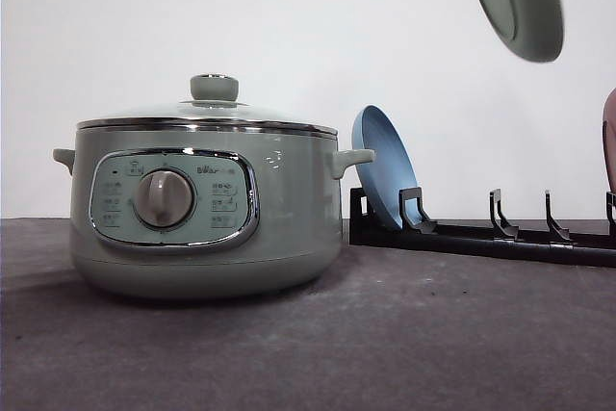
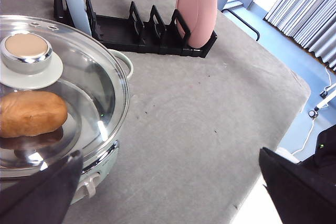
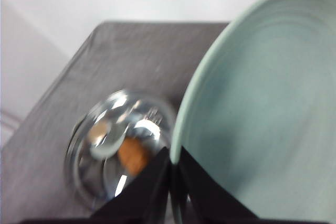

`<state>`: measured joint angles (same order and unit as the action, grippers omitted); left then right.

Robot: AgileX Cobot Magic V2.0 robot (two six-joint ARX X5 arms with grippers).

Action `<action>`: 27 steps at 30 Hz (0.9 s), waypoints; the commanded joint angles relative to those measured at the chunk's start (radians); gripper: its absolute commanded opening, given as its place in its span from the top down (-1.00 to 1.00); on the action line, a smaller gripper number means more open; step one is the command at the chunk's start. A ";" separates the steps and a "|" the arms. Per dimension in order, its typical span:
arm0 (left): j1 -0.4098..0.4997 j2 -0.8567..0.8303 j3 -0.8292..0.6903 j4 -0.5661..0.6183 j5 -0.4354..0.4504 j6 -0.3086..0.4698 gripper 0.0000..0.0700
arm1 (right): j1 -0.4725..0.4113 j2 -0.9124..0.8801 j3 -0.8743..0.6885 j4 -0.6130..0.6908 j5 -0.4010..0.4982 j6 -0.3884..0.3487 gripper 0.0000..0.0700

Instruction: Transfer potato from steamer to green plate

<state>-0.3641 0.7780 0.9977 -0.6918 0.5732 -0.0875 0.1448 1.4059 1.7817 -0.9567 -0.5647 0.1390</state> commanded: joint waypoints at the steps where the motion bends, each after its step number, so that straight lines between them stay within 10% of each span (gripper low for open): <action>1: -0.003 0.005 0.023 0.010 0.002 0.016 -1.00 | 0.033 -0.007 0.023 -0.034 0.010 -0.089 0.98; 14: -0.003 0.005 0.023 0.009 0.002 0.016 -1.00 | 0.344 -0.251 -0.176 -0.197 0.292 -0.190 0.98; 27: -0.003 0.005 0.023 0.009 0.002 0.016 -1.00 | 0.654 -0.377 -0.613 -0.155 0.600 -0.036 0.99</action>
<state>-0.3641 0.7780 0.9977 -0.6920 0.5732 -0.0875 0.7743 1.0200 1.1728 -1.1357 0.0118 0.0558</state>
